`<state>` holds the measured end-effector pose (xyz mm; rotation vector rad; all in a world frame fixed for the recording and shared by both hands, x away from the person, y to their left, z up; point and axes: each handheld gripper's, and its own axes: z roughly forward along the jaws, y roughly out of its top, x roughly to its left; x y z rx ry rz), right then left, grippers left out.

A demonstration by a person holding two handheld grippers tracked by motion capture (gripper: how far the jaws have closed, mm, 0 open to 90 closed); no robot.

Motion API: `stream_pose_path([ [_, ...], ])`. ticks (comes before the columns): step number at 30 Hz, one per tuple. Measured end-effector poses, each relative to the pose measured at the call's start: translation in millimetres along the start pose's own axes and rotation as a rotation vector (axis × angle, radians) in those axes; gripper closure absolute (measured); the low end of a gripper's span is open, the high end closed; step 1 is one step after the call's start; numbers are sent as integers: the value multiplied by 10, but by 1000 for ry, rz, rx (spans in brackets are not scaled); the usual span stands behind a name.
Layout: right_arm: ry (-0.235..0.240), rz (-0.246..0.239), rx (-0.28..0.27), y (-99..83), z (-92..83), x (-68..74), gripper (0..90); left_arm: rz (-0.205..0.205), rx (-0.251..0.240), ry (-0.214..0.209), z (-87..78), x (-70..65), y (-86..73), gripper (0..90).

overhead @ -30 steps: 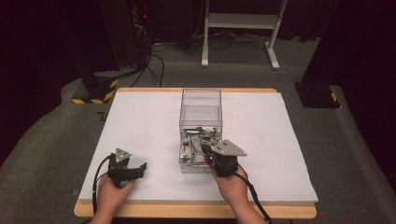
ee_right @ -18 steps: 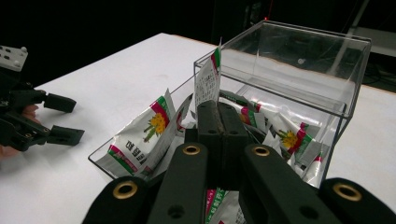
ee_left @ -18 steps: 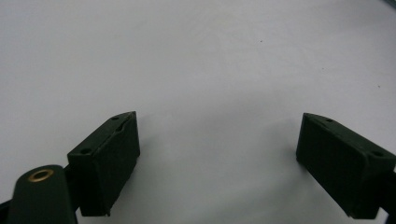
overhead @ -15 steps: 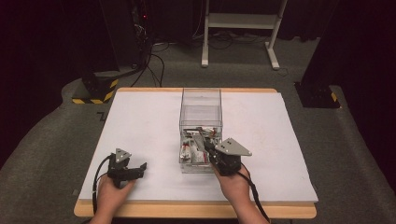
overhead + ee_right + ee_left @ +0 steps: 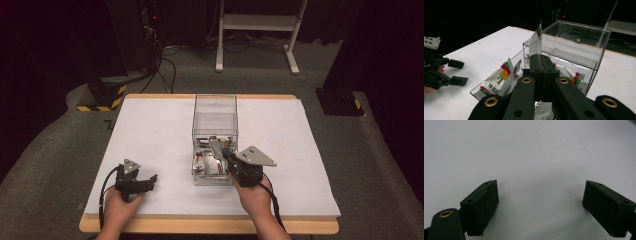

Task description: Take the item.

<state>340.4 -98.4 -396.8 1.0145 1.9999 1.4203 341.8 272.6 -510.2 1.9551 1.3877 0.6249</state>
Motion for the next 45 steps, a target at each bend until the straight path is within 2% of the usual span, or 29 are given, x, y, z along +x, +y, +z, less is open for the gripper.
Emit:
stream_pose_path([
  [15, -28, 25, -57, 81, -154, -158, 900, 1, 0, 0, 0, 0, 0, 137],
  [30, -97, 65, -102, 129, -314, -426, 900, 1, 0, 0, 0, 0, 0, 137],
  [45, -180, 89, -89, 62, -335, -675, 900, 1, 0, 0, 0, 0, 0, 137],
])
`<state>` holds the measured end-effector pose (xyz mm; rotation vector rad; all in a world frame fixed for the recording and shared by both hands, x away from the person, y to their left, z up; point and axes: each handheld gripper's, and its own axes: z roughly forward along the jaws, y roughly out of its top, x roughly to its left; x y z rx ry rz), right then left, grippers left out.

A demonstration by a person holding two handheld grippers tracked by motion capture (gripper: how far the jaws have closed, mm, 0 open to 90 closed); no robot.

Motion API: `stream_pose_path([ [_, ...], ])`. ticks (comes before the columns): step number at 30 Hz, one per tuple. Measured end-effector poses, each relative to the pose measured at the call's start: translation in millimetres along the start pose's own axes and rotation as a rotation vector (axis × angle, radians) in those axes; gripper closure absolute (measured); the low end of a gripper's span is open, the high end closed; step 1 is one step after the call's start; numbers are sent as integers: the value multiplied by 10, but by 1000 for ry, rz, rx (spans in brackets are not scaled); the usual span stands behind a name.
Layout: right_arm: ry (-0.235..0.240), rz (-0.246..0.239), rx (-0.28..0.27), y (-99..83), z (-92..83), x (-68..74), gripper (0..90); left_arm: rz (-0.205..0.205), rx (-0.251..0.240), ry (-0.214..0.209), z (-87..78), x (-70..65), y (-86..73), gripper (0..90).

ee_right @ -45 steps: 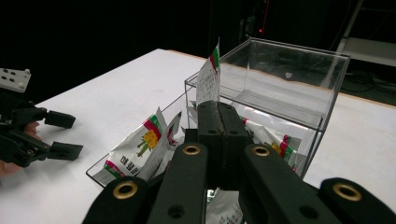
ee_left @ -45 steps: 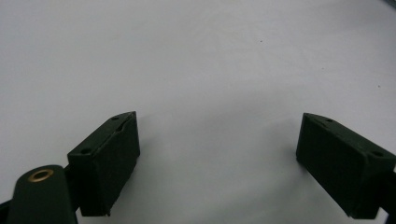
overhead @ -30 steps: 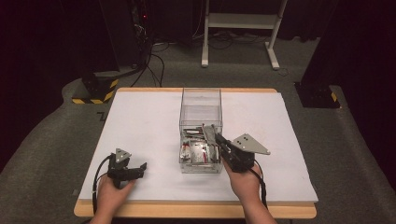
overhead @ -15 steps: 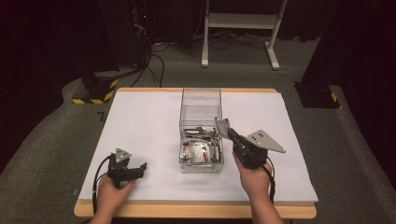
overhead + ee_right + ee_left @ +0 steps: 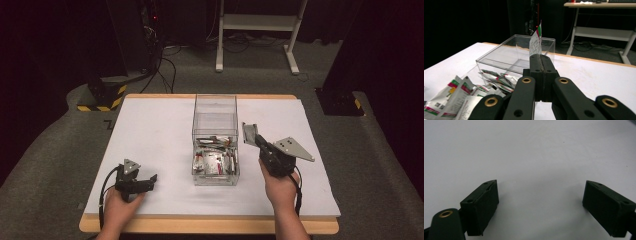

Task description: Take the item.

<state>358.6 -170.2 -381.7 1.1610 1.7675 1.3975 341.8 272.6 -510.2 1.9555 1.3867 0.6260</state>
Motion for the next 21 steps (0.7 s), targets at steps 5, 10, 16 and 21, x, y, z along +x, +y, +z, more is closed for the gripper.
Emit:
stream_pose_path([
  [5, -25, 1, 14, -33, 27, -66, 900, 0, 0, 0, 0, 0, 0, 137],
  [10, -44, 1, 23, -65, 56, -116, 900, -2, 0, 0, 0, 0, 0, 137],
  [16, -66, 1, 41, -112, 97, -164, 900, -1, 0, -1, 0, 0, 0, 137],
  [21, -79, 4, 60, -163, 144, -209, 900, -1, 0, 0, 0, 0, 0, 137],
])
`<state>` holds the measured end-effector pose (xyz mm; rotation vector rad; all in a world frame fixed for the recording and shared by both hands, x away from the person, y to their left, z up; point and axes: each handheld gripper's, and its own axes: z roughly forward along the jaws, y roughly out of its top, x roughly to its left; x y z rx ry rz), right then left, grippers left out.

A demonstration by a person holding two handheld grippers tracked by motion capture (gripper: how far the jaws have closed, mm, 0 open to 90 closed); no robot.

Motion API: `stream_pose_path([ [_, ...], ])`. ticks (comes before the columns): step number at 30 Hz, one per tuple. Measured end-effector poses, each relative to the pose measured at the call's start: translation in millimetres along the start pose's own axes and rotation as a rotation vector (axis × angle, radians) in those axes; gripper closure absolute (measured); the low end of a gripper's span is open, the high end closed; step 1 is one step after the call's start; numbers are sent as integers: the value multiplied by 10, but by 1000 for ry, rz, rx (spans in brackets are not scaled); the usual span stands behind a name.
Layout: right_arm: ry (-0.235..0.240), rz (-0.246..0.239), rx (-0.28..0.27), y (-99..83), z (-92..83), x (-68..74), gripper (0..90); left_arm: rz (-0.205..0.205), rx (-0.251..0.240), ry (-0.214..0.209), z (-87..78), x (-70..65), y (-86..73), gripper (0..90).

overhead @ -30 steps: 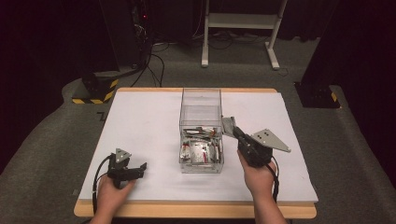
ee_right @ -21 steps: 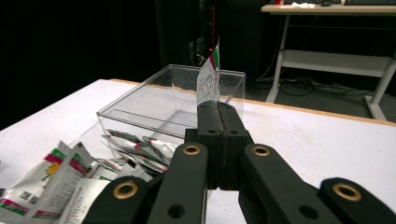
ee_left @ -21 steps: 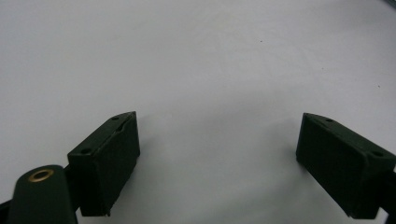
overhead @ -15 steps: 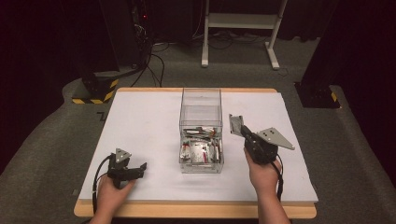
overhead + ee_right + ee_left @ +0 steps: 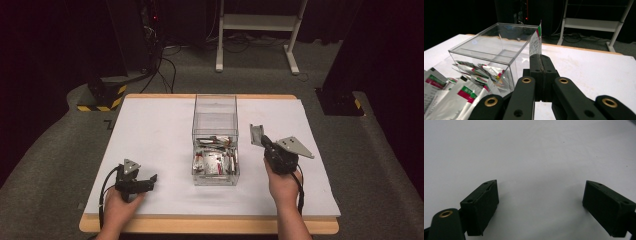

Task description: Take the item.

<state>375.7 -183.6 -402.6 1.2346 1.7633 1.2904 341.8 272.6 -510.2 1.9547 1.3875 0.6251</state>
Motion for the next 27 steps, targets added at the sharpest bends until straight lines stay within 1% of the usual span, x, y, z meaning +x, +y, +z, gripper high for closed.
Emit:
stream_pose_path([
  [15, -27, 0, 43, -113, 124, -72, 900, 0, 0, 0, 0, 0, 0, 137],
  [27, -39, 4, 85, -214, 278, -153, 900, 1, 0, 0, 0, 0, 0, 137],
])
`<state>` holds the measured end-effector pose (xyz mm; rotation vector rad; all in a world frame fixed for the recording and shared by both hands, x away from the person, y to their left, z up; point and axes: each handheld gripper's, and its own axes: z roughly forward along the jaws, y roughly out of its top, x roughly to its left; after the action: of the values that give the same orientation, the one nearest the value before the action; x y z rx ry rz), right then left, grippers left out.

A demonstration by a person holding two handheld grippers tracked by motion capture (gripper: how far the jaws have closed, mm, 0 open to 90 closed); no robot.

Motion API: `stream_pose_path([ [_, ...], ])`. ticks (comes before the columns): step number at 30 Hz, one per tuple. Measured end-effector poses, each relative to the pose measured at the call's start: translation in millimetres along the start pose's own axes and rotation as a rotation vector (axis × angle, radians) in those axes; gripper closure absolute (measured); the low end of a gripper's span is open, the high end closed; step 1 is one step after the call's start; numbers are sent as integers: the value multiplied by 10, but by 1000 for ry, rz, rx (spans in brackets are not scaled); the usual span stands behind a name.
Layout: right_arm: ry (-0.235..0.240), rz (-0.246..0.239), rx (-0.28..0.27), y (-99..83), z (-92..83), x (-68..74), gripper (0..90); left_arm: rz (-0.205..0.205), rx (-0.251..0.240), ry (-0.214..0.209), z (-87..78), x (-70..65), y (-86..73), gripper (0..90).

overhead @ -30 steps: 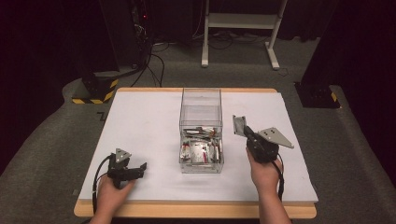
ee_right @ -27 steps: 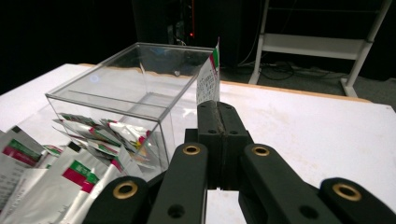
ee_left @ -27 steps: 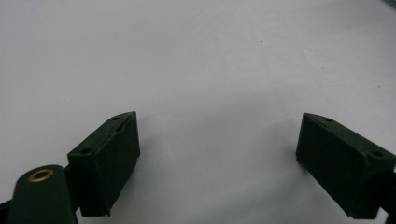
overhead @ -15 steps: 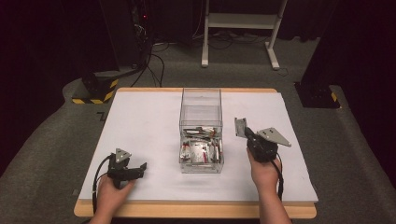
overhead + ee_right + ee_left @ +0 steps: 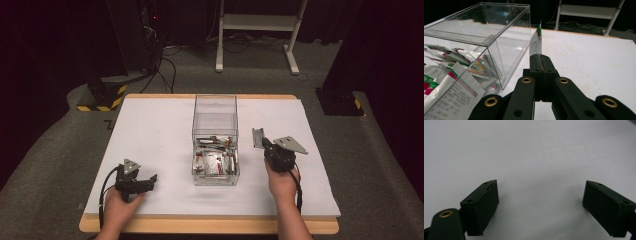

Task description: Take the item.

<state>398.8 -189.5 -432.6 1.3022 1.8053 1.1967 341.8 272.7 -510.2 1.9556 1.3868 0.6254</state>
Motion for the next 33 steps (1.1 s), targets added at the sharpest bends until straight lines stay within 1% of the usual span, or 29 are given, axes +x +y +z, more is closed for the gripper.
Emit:
stream_pose_path([
  [9, -10, 4, 36, -63, 108, -28, 900, 0, 0, 0, 0, 0, 0, 137],
  [14, -6, 9, 57, -100, 158, -50, 900, 0, 0, 0, 0, 0, 0, 137],
  [27, -3, 18, 109, -186, 252, -65, 900, 0, 0, 0, 0, 0, 0, 137],
  [33, -10, 12, 122, -217, 290, -80, 900, 0, 0, 0, 0, 0, 0, 137],
])
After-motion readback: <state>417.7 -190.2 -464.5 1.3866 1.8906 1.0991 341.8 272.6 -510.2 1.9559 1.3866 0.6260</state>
